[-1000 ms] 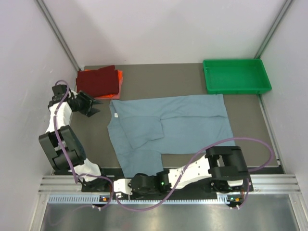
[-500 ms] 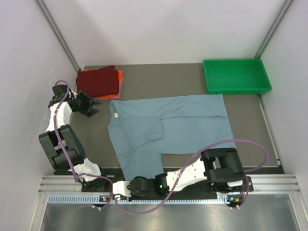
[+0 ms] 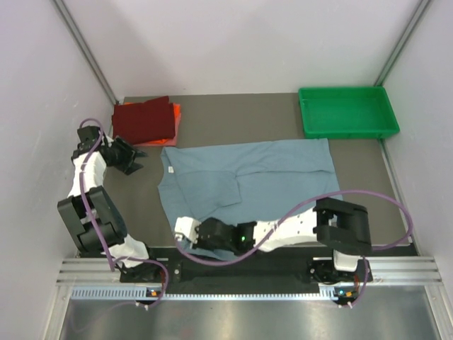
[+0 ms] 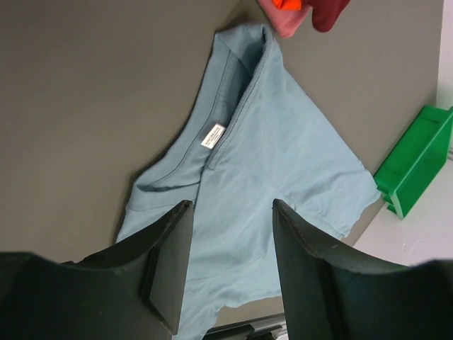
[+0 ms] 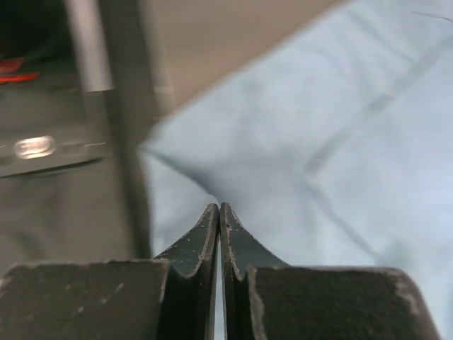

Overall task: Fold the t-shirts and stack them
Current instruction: Fold the tshirt

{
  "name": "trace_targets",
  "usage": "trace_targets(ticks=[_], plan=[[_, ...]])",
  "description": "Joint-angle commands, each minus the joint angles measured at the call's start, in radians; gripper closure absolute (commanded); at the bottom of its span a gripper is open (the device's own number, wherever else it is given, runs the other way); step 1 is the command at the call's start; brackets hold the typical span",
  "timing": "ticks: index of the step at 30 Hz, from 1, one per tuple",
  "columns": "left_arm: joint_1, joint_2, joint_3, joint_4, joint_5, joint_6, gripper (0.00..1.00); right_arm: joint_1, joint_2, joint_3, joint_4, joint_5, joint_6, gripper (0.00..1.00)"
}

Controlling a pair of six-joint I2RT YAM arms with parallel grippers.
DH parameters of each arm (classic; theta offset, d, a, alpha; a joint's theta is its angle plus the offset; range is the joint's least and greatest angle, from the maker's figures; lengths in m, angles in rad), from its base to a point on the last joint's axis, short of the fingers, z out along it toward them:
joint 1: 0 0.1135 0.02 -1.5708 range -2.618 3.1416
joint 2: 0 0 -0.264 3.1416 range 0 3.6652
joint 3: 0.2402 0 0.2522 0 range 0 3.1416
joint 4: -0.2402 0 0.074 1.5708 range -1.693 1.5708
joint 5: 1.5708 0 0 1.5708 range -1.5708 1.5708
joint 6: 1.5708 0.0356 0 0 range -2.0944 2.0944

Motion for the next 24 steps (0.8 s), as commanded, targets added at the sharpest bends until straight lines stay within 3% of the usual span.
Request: trace_targets(ticks=[1, 10, 14, 24], plan=[[-0.013, -0.077, -0.033, 0.016, -0.020, 0.039, 0.47, -0.107, -0.049, 0.048, -0.030, -0.060, -0.030, 1.00], [-0.177, -0.224, -0.228, 0.119, 0.070, 0.039, 0.47, -0.339, 0.039, 0.192, -0.119, -0.279, -0.039, 1.00], [-0.304, -0.258, -0.275, 0.125, 0.076, 0.057, 0.48, -0.399, 0.056, 0.209, -0.117, -0.342, -0.036, 1.00], [-0.337, -0.226, -0.429, 0.231, 0.203, 0.060, 0.49, -0.519, 0.076, 0.200, -0.065, -0.491, 0.031, 1.00]])
